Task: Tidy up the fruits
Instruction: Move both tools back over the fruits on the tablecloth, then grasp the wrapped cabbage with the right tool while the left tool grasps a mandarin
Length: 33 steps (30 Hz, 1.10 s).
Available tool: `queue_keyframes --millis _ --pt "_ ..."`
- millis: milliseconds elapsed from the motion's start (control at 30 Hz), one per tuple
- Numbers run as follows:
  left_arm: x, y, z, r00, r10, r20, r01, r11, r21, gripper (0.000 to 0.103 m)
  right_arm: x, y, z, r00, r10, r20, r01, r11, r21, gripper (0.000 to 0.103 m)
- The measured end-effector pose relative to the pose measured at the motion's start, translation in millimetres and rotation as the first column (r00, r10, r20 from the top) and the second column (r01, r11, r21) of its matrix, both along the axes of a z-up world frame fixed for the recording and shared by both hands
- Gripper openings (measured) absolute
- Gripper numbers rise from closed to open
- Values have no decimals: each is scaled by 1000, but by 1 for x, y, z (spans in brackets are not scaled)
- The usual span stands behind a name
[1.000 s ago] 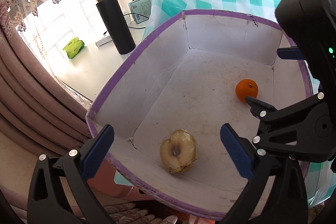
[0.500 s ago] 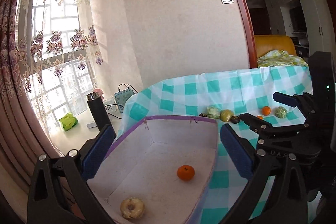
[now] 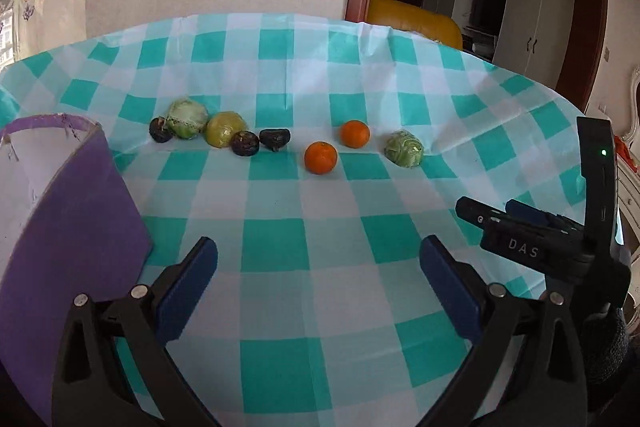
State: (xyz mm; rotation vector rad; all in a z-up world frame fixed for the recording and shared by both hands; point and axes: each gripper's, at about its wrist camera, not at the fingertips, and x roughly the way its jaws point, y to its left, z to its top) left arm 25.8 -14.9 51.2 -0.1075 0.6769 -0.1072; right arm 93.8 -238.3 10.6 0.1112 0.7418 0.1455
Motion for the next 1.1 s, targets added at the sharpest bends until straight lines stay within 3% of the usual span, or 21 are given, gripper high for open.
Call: queue_keyframes --millis 67,167,333,500,667,900,967,1100 --pt "23 -1 -12 1000 3 -31 -4 1000 -22 101 17 -6 -5 999 7 -43 -6 1000 22 86" --pt "47 -1 -23 999 13 -36 -15 999 -37 101 37 -4 -5 999 21 -41 -21 1000 7 86" --pt "81 7 -23 999 28 -33 -30 996 -79 101 74 7 -5 997 64 -52 -66 997 -33 86" --pt "116 13 -33 993 31 -112 -44 992 -120 101 111 18 -7 992 94 -82 -99 994 -54 86" --pt "132 17 -36 991 21 -129 -39 990 -133 101 143 31 -13 985 111 -134 -125 987 -100 86" --pt "145 10 -38 989 16 -150 -29 996 -89 101 159 50 -18 977 133 -164 -163 970 -182 71" --pt "152 7 -39 986 15 -167 -28 997 -77 101 157 51 -17 976 148 -157 -175 970 -172 60" --pt "164 -3 -42 978 34 -207 -34 999 2 101 149 51 -15 982 132 -136 -155 973 -173 59"
